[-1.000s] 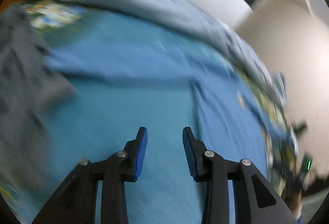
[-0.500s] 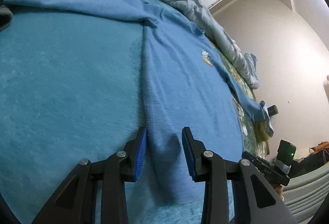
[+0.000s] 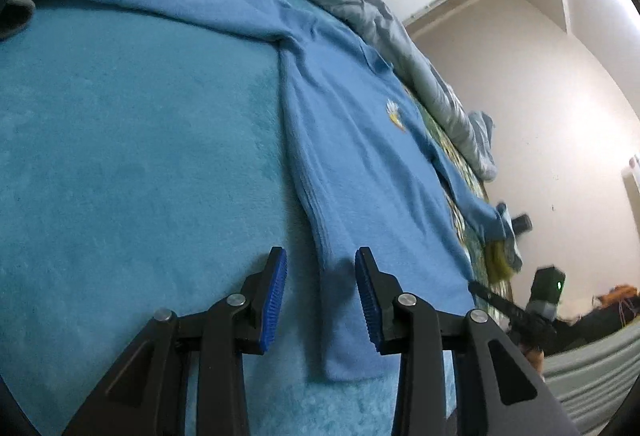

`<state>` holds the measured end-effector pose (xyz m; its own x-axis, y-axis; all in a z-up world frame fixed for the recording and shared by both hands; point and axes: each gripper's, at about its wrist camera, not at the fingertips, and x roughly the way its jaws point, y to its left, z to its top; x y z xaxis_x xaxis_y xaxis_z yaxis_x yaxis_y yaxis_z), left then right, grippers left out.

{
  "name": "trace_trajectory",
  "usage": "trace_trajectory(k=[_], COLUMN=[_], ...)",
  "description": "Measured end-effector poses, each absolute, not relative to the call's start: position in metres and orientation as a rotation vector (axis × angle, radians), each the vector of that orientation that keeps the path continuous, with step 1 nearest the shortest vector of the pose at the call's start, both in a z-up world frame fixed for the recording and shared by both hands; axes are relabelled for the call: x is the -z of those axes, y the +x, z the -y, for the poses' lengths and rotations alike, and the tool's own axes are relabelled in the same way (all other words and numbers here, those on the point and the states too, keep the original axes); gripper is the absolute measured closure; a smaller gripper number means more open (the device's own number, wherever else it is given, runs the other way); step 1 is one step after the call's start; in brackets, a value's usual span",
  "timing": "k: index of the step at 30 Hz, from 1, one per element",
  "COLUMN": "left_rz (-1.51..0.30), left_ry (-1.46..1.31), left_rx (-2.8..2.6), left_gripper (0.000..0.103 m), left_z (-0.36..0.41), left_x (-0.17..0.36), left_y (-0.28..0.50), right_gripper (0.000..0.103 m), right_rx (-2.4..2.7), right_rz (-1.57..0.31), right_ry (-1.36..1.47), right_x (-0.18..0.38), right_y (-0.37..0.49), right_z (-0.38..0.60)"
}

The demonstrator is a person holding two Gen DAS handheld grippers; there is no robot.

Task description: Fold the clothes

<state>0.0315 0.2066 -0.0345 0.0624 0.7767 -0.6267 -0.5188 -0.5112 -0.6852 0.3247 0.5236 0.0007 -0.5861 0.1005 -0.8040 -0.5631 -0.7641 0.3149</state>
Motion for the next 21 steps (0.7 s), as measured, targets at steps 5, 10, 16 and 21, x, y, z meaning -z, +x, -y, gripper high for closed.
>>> trace_trajectory(k=[5, 10, 16, 21], left_rz=[0.261, 0.302, 0.282, 0.209], left_ry=[-1.327, -1.316, -1.260, -1.262], left_rx=[-1.626, -1.687, -1.751, -1.764], left_gripper=[0.094, 0.099, 0.099, 0.099], left_z=[-0.212, -0.205, -0.182, -0.167], left_x=[0.036, 0.030, 0.004, 0.010], left_y=[0.045, 0.055, 0.080, 0.106], right_gripper=[0.100, 0.100, 0.100, 0.100], right_rx=[-2.369, -2.388, -2.451, -2.455], right_rz=[-0.776, -0.785, -0.721, -0.719], right_ry=[-1.162, -1.150, -1.167, -1.203], right_x=[0.001, -0.007, -0.020, -0.013], right_y=[0.323, 0.325, 0.335, 0.359], right_z=[-0.522, -0.518, -0.496, -0.486])
